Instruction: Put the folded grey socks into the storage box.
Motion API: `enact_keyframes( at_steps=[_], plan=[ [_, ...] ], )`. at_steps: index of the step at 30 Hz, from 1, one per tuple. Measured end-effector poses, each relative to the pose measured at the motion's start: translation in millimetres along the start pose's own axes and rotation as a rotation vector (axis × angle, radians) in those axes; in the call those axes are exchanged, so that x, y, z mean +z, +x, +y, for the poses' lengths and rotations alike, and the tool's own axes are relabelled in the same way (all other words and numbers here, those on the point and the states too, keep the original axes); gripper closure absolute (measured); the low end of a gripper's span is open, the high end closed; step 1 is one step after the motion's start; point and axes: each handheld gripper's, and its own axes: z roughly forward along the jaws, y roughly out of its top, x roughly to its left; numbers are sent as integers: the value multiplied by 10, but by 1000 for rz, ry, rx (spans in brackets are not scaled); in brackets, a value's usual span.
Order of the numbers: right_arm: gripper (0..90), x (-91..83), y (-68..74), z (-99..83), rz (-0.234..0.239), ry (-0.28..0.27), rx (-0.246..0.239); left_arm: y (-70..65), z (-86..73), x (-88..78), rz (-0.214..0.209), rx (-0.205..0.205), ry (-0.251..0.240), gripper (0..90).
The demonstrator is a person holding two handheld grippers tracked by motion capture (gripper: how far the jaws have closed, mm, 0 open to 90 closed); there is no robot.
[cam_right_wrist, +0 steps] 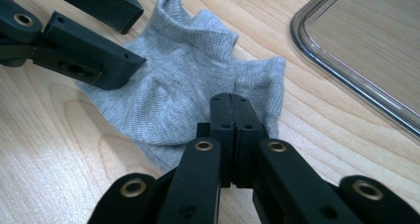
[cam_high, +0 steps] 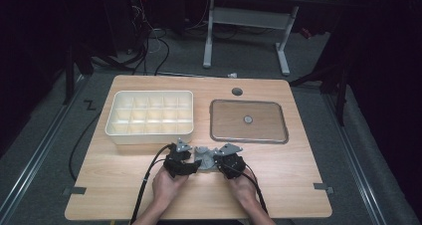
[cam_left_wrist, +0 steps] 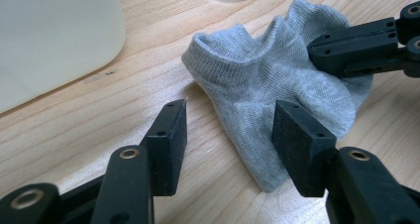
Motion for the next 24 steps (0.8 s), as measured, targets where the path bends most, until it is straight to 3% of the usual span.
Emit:
enact_keyframes(
  at_steps=[14, 21, 24],
  plan=[
    [900, 51, 98, 45, 41, -20, -11, 135, -27, -106, -10, -40, 33, 476],
    [896, 95, 184, 78, 39, -36, -62, 237, -72, -143, -18, -73, 4, 439],
    [822, 83, 179, 84, 60, -40, -36, 243, -68, -167, -18, -74, -13, 438]
  ],
)
